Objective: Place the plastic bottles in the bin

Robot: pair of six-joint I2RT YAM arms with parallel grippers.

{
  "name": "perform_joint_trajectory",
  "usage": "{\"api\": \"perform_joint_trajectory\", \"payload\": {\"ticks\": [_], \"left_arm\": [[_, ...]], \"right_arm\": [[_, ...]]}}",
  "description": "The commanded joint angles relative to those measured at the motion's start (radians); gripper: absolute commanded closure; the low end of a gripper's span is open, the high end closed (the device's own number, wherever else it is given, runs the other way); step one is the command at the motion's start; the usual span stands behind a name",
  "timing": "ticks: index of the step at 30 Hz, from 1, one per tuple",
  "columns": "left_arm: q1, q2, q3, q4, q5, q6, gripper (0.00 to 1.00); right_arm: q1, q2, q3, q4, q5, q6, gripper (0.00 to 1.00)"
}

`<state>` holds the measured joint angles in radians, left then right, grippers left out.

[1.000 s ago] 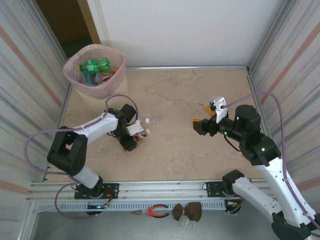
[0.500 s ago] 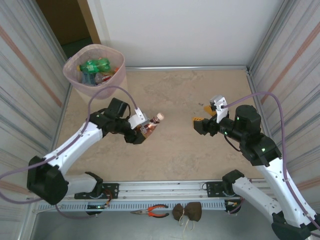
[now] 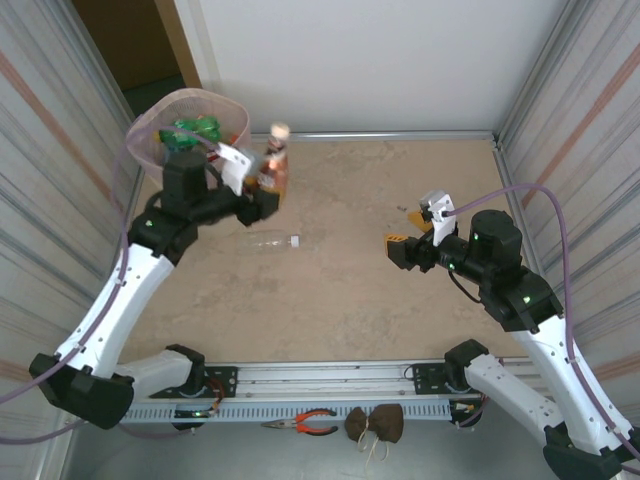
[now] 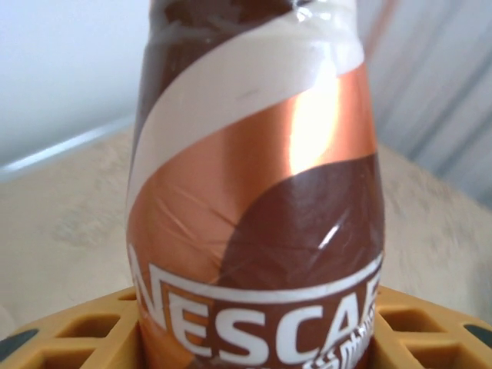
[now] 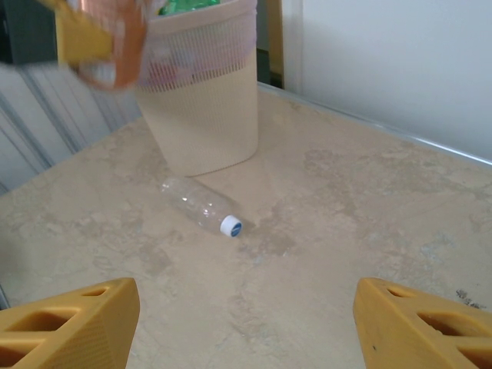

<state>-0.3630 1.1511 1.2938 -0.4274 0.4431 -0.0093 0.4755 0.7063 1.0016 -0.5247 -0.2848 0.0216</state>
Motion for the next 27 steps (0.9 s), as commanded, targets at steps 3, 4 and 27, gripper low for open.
{"api": "perform_joint_trajectory", "payload": {"ticks": [3,4,27], "left_arm": [[0.060,0.026,0.163,-0.074,-0.168,-0.233,0.58],[0.075,0.030,0.184,-0.082,-0.188,-0.259,0.59],[0.270,0.375,0.713,-0.495,-0.665,-0.719,0.54]], "right_arm": [[-0.008,-0.002,0.012,0.011,-0.011,0.007,0.28],[-0.008,-0.001,0.011,0.012,-0.010,0.007,0.28],[-0.008,0.012,-0.005,0.032,-0.020,0.016,0.28]]}}
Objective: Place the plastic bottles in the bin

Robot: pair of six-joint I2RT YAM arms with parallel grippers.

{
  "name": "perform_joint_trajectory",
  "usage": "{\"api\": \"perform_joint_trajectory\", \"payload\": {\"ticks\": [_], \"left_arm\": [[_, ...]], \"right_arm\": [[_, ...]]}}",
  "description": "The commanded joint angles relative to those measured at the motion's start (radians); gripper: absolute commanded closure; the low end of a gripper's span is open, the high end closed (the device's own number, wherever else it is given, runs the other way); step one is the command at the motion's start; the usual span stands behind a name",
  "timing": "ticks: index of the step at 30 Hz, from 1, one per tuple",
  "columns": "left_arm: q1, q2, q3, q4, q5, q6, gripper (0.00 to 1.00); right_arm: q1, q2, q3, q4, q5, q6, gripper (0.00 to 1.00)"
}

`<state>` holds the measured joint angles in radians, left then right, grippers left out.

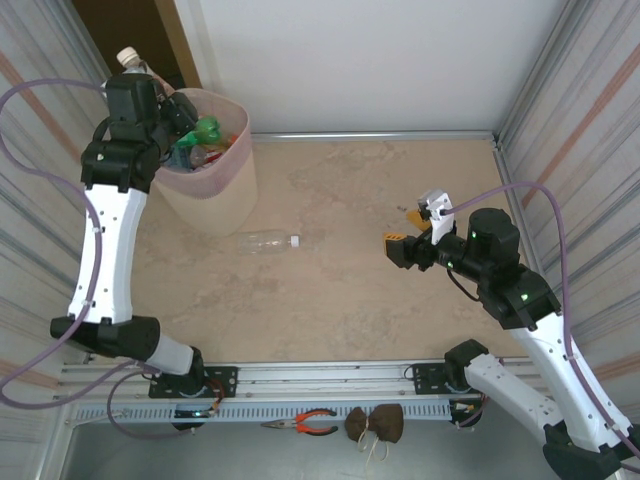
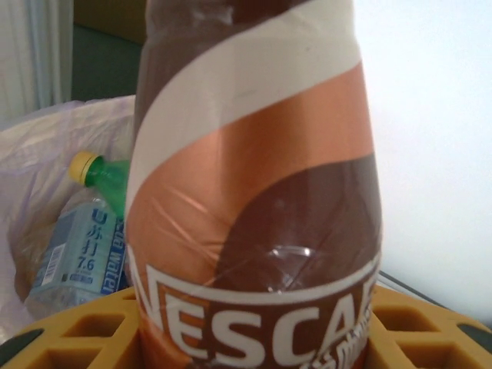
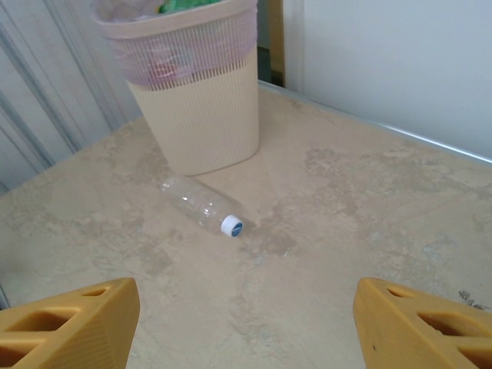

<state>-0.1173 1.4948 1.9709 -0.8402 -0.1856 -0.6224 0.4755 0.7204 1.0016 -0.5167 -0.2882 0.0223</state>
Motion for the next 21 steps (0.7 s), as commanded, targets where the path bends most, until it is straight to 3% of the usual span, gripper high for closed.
{"api": "perform_joint_trajectory", "payload": {"ticks": [1,6,13,21], "left_arm": [[0.034,0.047,0.049,-0.106,-0.032,-0.138,0.55],[0.058,0.120,0.090,-0.179,-0.065,-0.243,0.56],[0.110,0.205,0.101,-0.208,0.010,-0.333,0.55],[0.130,0.265,0.108,-0.243,0.037,-0.401,0.44]], "right_arm": [[-0.007,-0.003,-0.006,0.024,-0.016,0.014,0.28],[-0.007,-0.006,-0.015,0.028,-0.016,0.013,0.27],[-0.008,-0.016,-0.016,0.018,-0.004,-0.001,0.27],[-0.008,-0.020,-0.018,0.009,0.009,-0.009,0.27]]}}
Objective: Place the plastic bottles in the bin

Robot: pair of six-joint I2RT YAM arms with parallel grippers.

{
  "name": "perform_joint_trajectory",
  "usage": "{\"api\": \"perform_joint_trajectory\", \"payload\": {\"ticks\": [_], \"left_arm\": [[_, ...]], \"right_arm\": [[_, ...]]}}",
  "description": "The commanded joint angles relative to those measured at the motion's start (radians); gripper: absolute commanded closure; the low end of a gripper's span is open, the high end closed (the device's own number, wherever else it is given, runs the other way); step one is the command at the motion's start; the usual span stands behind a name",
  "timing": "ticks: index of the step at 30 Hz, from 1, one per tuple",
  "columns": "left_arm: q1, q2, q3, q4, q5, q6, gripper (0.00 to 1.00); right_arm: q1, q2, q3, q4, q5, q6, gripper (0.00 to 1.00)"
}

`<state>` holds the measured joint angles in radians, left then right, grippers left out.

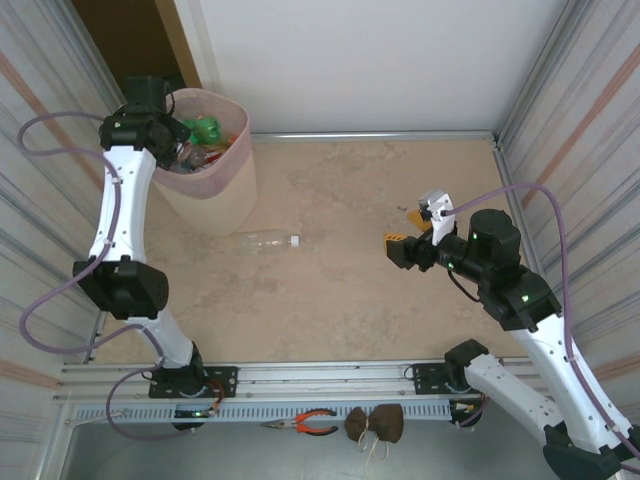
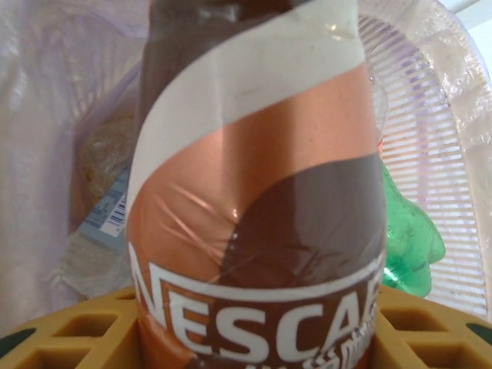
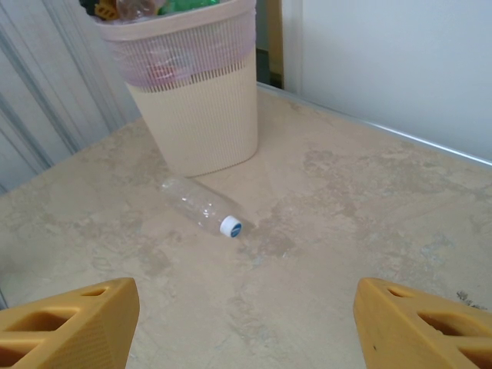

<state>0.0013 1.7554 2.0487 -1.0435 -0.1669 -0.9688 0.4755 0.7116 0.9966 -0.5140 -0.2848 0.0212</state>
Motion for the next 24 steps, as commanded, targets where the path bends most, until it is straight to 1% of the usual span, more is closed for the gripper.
{"api": "perform_joint_trajectory", "payload": {"ticks": [1,3,6,9,11,13,17,21,24], "left_arm": [[0.011,0.007,0.032,-0.039,0.021,-0.059,0.42],[0.011,0.010,0.034,-0.039,0.024,-0.069,0.36],[0.011,0.001,0.040,-0.039,0.021,-0.079,0.31],[0.012,-0.013,0.051,-0.041,0.012,-0.077,0.23],[0.012,-0.027,0.057,-0.041,0.000,-0.072,0.21],[0.011,-0.045,0.058,-0.037,-0.004,-0.065,0.21],[0.012,-0.075,0.058,-0.011,0.003,-0.031,0.23],[0.012,-0.108,0.042,0.057,0.052,0.044,0.31],[0.011,-0.133,0.013,0.118,0.083,0.110,0.34]], "right_arm": [[-0.008,-0.011,-0.013,0.006,0.004,-0.008,0.27],[-0.008,-0.012,-0.012,0.006,0.008,-0.009,0.27],[-0.007,-0.014,-0.010,0.005,0.012,-0.009,0.27],[-0.008,-0.014,-0.004,0.001,0.012,-0.009,0.27],[-0.006,-0.013,-0.002,0.000,0.012,-0.009,0.27],[-0.008,-0.013,-0.001,-0.001,0.011,-0.008,0.27],[-0.008,-0.012,0.002,-0.001,0.008,-0.005,0.27],[-0.008,-0.015,0.002,0.000,0.006,0.000,0.27],[-0.007,-0.017,0.002,0.000,0.003,0.004,0.27]]}}
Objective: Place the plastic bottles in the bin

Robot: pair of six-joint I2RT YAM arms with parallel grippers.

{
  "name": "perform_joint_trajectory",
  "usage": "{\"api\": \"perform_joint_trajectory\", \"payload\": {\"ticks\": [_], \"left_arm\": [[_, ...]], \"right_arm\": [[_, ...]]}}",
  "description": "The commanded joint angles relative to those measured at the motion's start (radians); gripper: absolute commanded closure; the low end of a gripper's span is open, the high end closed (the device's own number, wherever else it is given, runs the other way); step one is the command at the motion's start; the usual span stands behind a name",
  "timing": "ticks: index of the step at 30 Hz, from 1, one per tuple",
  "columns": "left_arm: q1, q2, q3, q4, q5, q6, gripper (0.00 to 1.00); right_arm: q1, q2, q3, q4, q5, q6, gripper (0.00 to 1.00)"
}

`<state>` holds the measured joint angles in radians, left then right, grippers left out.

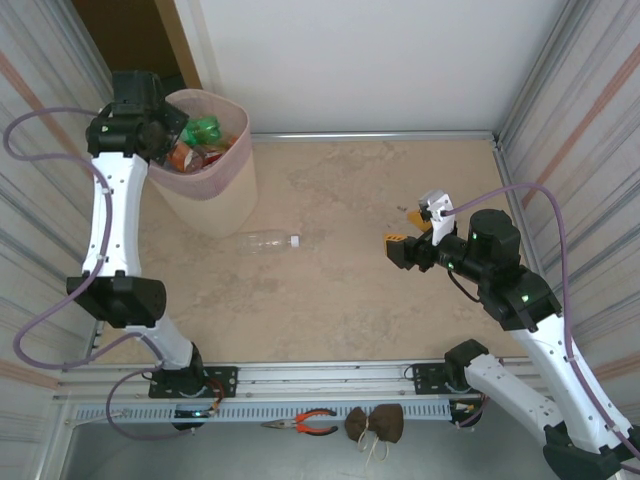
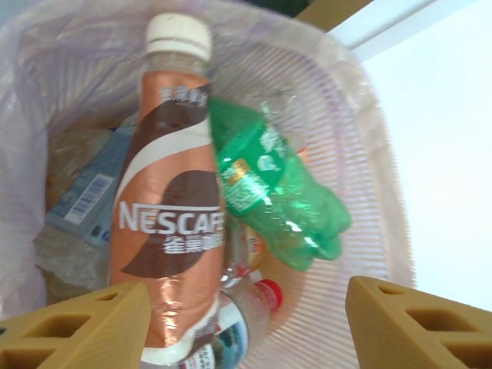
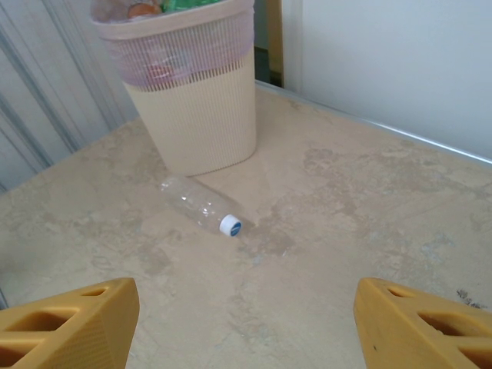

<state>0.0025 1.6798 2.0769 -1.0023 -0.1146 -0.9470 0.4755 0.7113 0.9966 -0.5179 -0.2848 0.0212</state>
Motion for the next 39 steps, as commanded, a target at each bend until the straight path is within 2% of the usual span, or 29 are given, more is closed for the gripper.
{"api": "perform_joint_trajectory", "payload": {"ticks": [1,6,14,19,27,39], "left_arm": [[0.011,-0.060,-0.020,0.090,0.036,0.110,0.35],[0.014,-0.048,-0.011,0.174,0.089,0.251,0.43],[0.067,0.126,0.161,0.092,0.180,0.287,0.50],[0.106,0.171,0.122,0.097,0.198,0.298,0.52],[0.147,0.123,-0.075,0.161,0.220,0.275,0.54],[0.154,0.004,-0.049,0.159,0.236,0.328,0.55]], "right_arm": [[-0.008,-0.016,0.002,0.004,0.003,0.005,0.27],[-0.008,-0.016,0.000,0.004,0.003,0.005,0.27],[-0.008,-0.009,-0.002,0.010,0.007,0.000,0.27],[-0.008,-0.011,-0.011,0.015,0.007,0.006,0.27],[-0.008,-0.020,-0.013,0.012,0.010,0.009,0.27],[-0.008,-0.032,-0.003,0.004,0.005,0.013,0.27]]}}
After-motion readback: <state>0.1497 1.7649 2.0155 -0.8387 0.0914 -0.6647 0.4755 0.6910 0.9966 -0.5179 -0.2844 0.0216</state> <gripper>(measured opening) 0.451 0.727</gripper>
